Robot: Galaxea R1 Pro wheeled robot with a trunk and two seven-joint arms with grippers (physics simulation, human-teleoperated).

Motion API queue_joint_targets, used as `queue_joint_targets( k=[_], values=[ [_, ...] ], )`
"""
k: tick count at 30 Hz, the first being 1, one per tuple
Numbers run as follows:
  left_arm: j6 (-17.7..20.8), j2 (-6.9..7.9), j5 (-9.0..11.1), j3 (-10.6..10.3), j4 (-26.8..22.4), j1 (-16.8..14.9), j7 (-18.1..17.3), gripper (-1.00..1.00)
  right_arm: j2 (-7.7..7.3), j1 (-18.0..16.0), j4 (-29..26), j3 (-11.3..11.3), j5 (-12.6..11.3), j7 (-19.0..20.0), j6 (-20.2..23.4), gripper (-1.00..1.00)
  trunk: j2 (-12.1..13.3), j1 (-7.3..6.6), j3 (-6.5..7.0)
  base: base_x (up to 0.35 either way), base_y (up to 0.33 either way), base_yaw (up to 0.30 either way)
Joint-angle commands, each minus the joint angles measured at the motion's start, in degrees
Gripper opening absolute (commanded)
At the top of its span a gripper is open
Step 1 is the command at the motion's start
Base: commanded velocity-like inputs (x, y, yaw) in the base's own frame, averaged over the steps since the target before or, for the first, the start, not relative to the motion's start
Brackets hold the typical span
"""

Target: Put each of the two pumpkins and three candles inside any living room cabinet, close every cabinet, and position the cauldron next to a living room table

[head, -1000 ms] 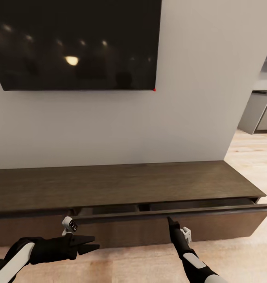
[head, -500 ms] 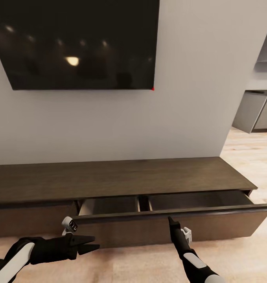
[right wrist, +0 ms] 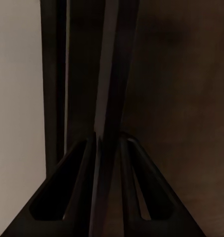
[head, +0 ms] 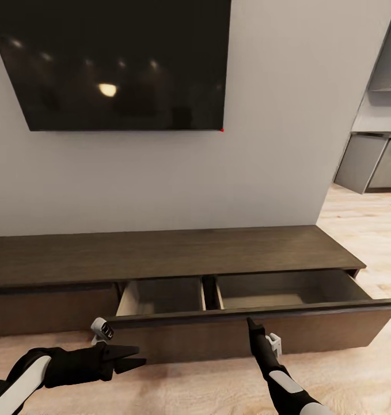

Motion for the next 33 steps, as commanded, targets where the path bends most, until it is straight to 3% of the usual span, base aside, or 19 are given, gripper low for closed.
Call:
queue_joint_targets(
  k=[1,33],
  values=[
    [0.21,0.04,0.18,-0.14,0.04,-0.08,-0.11,1.0,0.02,-0.06,-0.08,2.4,0.35,0.67,-0.45,-1.0,-0.03,-0.04,-0.04,-0.159,0.0,0.0],
    [0.21,0.11,0.18,-0.14,0.04,-0.08,-0.11,1.0,0.02,-0.06,-0.08,2.43,0.35,0.66,-0.45,-1.0,-0.03,-0.04,-0.04,-0.089,0.0,0.0]
  ],
)
